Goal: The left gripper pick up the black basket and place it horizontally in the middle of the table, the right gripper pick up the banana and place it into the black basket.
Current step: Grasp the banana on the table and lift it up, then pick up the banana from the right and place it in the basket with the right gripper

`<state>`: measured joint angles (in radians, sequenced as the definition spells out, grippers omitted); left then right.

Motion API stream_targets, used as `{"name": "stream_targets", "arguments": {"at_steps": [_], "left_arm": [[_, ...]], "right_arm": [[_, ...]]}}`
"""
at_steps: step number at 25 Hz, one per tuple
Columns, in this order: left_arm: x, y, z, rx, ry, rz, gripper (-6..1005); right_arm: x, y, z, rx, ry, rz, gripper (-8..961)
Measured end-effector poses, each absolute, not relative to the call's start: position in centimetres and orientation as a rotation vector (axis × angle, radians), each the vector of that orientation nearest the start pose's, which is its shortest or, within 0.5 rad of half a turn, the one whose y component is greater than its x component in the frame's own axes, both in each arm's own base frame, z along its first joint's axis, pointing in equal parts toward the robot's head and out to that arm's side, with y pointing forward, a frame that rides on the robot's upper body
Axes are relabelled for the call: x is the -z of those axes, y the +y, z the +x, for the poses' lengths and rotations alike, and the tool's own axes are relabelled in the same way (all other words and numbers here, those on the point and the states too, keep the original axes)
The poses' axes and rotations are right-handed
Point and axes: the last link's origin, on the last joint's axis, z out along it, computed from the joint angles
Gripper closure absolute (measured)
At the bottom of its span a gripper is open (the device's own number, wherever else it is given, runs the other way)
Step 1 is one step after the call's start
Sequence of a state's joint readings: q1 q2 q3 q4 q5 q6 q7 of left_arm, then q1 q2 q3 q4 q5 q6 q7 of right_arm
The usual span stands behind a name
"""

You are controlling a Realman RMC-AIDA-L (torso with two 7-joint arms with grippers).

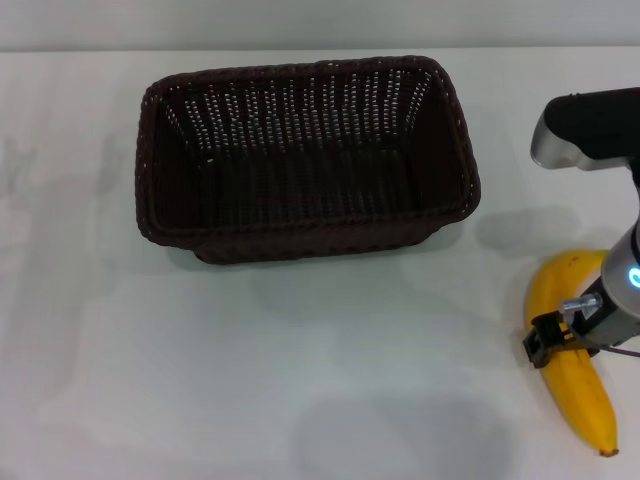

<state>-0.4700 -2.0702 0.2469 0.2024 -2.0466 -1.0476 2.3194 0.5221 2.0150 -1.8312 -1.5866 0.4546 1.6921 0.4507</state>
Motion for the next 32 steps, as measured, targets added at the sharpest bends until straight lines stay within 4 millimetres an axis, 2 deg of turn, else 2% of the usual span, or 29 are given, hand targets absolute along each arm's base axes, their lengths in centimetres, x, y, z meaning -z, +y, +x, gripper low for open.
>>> {"name": "stream_targets", "arguments": {"at_steps": [6,10,15,17,20,23,26,28,32], "left_arm": [[-6.5,34.6,-38.2,0.916,-0.931,-1.284,121],[-6.8,34.4,-38.3,0.910,-0.923,-1.281,121],[-6.8,34.5,-38.3,0.909,-0.919,-1.283,121],[-6.9,34.6,-38.2,0.911,-0.915,-1.284,121],[-6.9,34.6,-38.1,0.916,-0.910,-1.286,121],[-6.9,34.7,-38.1,0.917,-0.909,-1.286,121],[-6.9,34.8,-38.2,0.908,-0.918,-1.285,120],[-6.9,34.8,-38.2,0.905,-0.920,-1.284,120],[-6.8,35.1,-37.9,0.911,-0.917,-1.290,120]], "right_arm": [[2.0,29.8,17.2,0.624,1.553,-1.963,431],[0.5,30.7,16.8,0.563,1.507,-1.956,472],[-3.6,33.8,15.4,0.402,1.340,-1.931,471],[-5.3,35.4,14.3,0.300,1.239,-1.947,471],[-6.2,37.3,12.0,0.149,1.081,-2.024,471],[-5.7,38.7,8.9,-0.002,0.857,-2.161,471],[-4.4,39.5,6.8,-0.058,0.609,-2.304,471],[-3.1,39.9,6.1,-0.064,0.468,-2.378,471],[0.2,40.8,6.5,-0.042,0.321,-2.526,472]]}}
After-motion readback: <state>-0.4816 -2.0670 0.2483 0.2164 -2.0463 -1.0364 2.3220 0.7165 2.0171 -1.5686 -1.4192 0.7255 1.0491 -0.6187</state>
